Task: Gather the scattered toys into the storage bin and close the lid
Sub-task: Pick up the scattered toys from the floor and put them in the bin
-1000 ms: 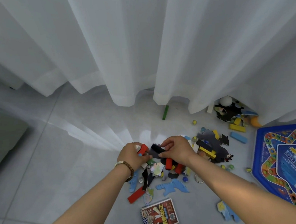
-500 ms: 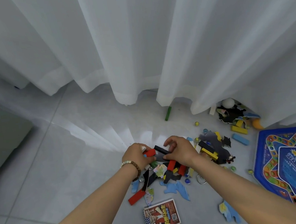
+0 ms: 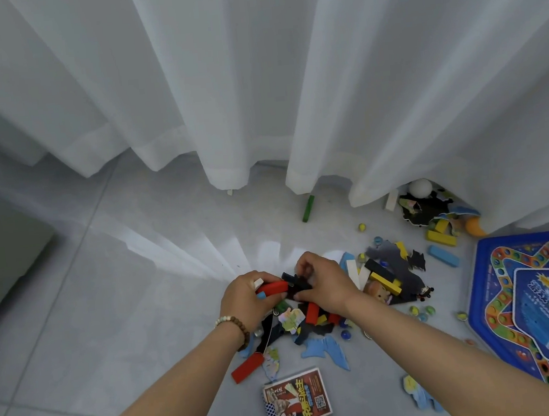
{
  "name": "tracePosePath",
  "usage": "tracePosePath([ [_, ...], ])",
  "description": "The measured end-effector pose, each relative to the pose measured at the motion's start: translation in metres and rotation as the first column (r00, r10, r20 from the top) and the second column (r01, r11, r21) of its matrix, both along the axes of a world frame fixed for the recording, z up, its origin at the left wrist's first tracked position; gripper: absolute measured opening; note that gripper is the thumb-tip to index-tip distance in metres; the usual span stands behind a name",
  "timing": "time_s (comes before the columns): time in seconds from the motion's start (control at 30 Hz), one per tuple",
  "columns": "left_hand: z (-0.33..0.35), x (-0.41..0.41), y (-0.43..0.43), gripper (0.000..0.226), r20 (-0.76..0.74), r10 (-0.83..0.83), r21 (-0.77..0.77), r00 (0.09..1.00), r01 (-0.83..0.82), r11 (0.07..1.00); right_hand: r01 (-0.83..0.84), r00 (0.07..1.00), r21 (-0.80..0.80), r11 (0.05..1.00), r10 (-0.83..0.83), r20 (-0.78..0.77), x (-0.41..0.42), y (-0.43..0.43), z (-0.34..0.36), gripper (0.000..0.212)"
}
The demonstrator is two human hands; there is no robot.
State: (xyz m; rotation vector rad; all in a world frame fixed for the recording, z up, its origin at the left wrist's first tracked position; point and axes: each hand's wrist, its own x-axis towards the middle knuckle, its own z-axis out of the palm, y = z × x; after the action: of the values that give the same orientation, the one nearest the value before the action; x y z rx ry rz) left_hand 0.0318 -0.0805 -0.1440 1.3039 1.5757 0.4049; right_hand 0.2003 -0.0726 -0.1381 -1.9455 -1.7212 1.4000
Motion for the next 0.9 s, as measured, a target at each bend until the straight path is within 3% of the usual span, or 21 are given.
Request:
tracePosePath([
  [0.3,0.02,-0.008,0.008,0.01,0.163,0.168,-0.027,0.972,-0.166,0.986,0.185,0.975,-0.083,0.979,-0.193,-0.107,0.016,0.017,0.006,0.026],
  [0.43,0.071,-0.031,0.017,0.01,0.194,0.208,-0.034,0.959,-0.205,0.978,0.277,0.93,-0.134,0.951,-0.301,-0.212,0.008,0.028,0.052,0.023],
  [0.57,0.146,-0.078,0.018,0.012,0.138,0.179,0.009,0.974,-0.182,0.983,0.256,0.885,-0.244,0.935,-0.329,-0.33,-0.029,0.041,0.127,0.023],
  [0.8,0.307,-0.229,-0.006,0.022,0.0,0.21,0.224,0.978,-0.204,0.953,0.045,0.849,-0.124,0.991,-0.103,-0.518,-0.189,0.066,0.276,0.022],
  [0.9,0.353,-0.309,-0.023,0.029,-0.086,0.347,0.342,0.934,-0.3,0.891,-0.065,0.81,-0.011,0.998,0.046,-0.585,-0.29,0.07,0.323,0.024],
])
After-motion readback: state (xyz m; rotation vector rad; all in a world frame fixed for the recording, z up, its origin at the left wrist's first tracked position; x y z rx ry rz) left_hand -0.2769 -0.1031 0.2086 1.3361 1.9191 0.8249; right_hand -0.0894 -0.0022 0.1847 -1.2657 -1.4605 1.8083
